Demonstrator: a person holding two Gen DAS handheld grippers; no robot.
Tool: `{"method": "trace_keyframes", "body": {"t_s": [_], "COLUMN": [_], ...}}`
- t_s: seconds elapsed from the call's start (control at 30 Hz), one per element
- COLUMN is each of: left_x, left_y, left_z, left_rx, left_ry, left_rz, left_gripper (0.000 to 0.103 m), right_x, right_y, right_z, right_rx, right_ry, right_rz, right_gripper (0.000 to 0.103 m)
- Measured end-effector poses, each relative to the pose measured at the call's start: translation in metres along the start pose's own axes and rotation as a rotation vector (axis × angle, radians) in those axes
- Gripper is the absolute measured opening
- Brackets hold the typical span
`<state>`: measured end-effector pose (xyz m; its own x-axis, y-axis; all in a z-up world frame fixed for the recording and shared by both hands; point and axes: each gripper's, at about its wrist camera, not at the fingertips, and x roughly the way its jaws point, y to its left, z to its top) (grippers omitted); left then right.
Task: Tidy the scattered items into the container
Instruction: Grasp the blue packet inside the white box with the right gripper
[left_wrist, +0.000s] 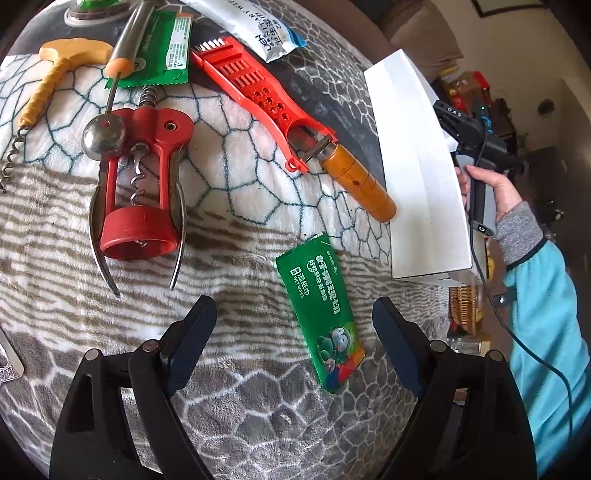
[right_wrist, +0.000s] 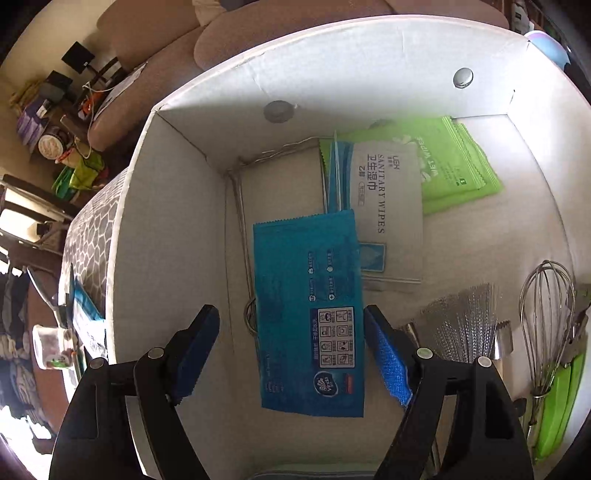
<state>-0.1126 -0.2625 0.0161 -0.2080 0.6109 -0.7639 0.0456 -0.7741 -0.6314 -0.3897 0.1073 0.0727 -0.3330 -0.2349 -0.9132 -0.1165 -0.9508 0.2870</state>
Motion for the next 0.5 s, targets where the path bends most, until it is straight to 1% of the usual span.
{"method": "trace_keyframes", "body": {"t_s": [0.1,0.17,0.23,0.27,0.3,0.33,0.37,0.4,0.43,0.47,0.5], "left_x": [0.001,0.001,0.002,0.002,0.002,0.003,0.003,0.003,0.003,0.003,0.003], "left_y": [0.0,0.001,0.002,0.002,0.002,0.001,0.001,0.001,0.002,0.002,0.002], "left_z": [0.0,0.0,0.0,0.001,0.0,0.0,0.0,0.0,0.0,0.001,0.001], "left_rx": [-0.001,-0.003,-0.003,-0.003,-0.002,-0.001,-0.001,0.0,-0.001,-0.002,-0.003], "left_ry": [0.002,0.003,0.003,0.004,0.004,0.003,0.004,0.004,0.004,0.003,0.003], "left_rz": [0.0,0.001,0.001,0.002,0.003,0.003,0.003,0.003,0.001,0.0,-0.002], "left_gripper": [0.085,0.085,0.085,0.085,0.085,0.085,0.085,0.085,0.085,0.085,0.085], "right_x": [0.001,0.003,0.004,0.004,0.004,0.003,0.001,-0.002,-0.006,-0.01,-0.014], "right_y": [-0.003,-0.006,-0.009,-0.008,-0.008,-0.007,-0.004,0.0,0.003,0.005,0.006], "right_z": [-0.002,-0.005,-0.008,-0.009,-0.01,-0.01,-0.01,-0.01,-0.008,-0.006,-0.005], "right_rx": [0.022,0.036,0.031,0.018,0.0,-0.016,-0.035,-0.06,-0.082,-0.096,-0.103], "right_ry": [0.028,0.042,0.044,0.047,0.048,0.044,0.039,0.027,0.014,0.003,-0.008], "right_rz": [-0.006,0.018,0.009,-0.008,-0.013,-0.018,-0.033,-0.052,-0.073,-0.085,-0.079], "right_gripper": [0.079,0.078,0.067,0.055,0.047,0.047,0.043,0.037,0.034,0.028,0.019]}}
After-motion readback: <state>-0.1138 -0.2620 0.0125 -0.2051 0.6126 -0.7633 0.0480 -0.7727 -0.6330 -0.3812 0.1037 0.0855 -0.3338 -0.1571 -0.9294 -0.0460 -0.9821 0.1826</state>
